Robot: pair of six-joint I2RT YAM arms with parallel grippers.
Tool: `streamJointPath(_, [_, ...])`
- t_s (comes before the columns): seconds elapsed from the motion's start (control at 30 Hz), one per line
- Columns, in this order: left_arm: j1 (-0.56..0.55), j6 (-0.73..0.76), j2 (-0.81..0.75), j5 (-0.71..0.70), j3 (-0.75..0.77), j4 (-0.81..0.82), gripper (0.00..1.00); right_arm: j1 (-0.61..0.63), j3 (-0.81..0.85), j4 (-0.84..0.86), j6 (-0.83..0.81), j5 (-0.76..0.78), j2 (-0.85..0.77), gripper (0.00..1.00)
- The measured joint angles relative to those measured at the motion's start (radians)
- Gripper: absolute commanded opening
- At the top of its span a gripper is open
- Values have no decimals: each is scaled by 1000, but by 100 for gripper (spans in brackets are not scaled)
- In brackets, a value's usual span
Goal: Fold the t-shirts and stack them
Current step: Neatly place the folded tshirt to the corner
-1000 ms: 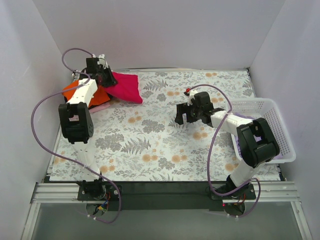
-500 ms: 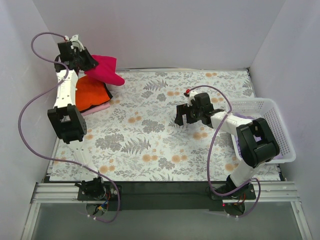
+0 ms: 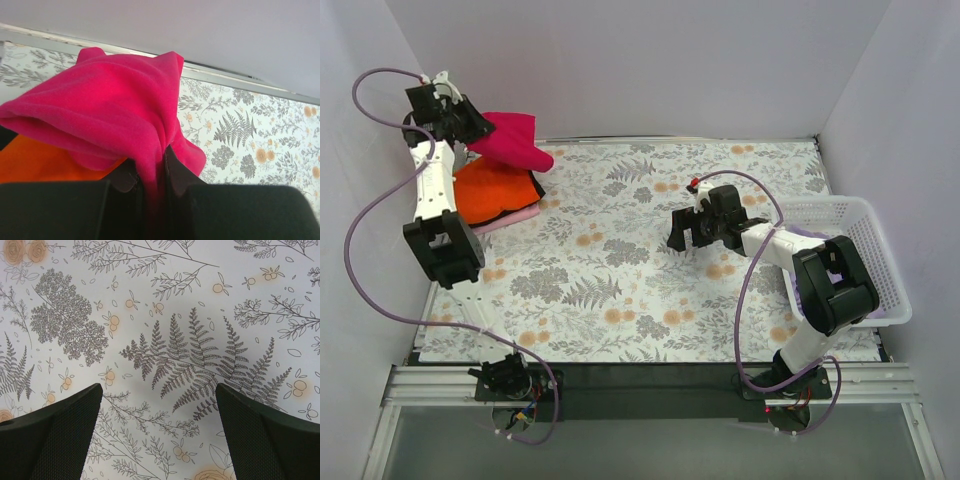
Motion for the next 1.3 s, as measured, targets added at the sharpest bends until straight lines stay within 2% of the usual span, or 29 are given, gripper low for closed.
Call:
streamJointPath(0.17, [47,-12,-2,30,39,0,0,0,0,11,1,-1,0,86])
streamJointPath(0.27, [66,-23,-18,36,0,22,0,0,0,11,1,-8,1,86])
streamJointPath(0.37, [71,-32,-64,40,-121,63,0,1,0,13,2,-16,6,86])
streamJointPath(0.57, [72,-70,-201,32,-468,154,0,5,0,13,6,-33,21,85])
streamJointPath(0.67, [72,-80,-253,-6,-548,177,0,6,0,17,9,-34,21,85])
streamJointPath(0.9, [72,-83,-351,-148,-579,201,0,13,0,18,11,-36,21,85])
streamJointPath(1.13, [72,-84,-354,-286,-587,201,0,15,0,18,11,-37,21,85])
streamJointPath(1.3, [72,-103,-354,-353,-657,220,0,19,0,18,12,-37,21,85])
